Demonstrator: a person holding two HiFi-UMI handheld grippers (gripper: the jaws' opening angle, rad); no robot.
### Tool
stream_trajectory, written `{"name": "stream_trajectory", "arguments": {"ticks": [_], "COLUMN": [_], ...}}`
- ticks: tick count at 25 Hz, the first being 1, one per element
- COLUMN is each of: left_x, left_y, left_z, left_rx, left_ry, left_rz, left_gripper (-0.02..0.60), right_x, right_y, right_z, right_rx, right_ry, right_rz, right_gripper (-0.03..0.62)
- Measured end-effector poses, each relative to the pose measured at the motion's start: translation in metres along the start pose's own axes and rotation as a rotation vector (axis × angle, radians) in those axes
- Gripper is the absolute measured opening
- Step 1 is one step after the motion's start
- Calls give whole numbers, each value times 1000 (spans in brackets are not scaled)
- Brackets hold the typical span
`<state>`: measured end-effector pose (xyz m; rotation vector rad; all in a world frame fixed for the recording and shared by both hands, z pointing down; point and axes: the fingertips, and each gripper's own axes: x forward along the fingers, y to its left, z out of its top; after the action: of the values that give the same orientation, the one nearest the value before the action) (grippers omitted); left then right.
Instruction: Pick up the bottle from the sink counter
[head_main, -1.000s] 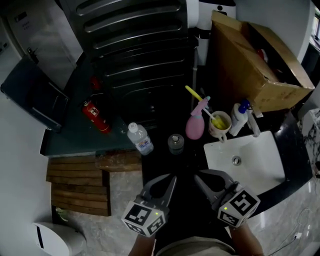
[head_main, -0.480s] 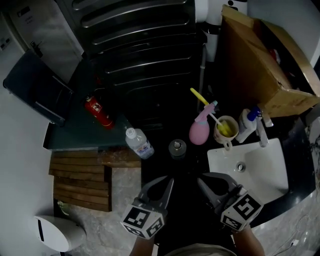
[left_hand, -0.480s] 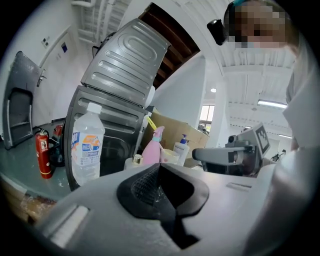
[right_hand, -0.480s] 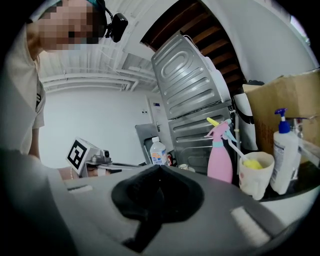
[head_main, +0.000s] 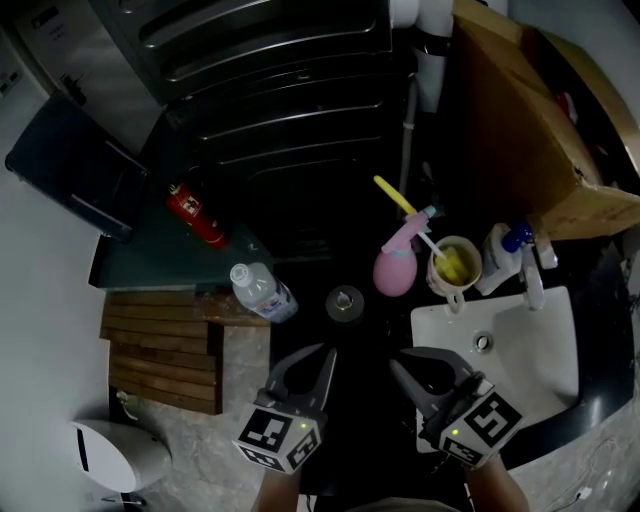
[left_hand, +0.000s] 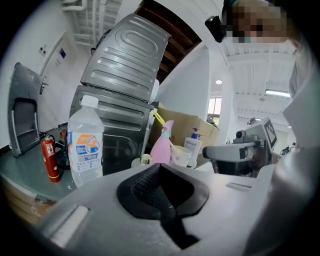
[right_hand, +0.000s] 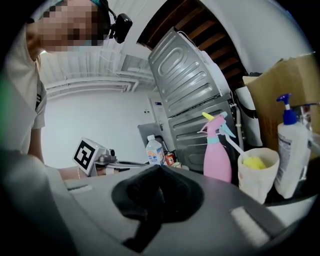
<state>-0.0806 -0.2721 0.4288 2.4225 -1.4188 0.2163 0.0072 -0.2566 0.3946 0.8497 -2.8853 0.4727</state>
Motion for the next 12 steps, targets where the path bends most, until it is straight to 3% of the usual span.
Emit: {"name": "stream_trajectory", "arguments": {"ticks": [12], "left_x": [34], "left_y": [10], "left_z": [-6], "left_rx": [-1], "left_ry": [35], "left_rz": [51], "left_gripper": [21], "right_x": [-2], "right_y": [-25], "right_z": [-4], "right_rx": [14], "right_ry": [7], "right_rz": [31], "right_gripper": [3]}}
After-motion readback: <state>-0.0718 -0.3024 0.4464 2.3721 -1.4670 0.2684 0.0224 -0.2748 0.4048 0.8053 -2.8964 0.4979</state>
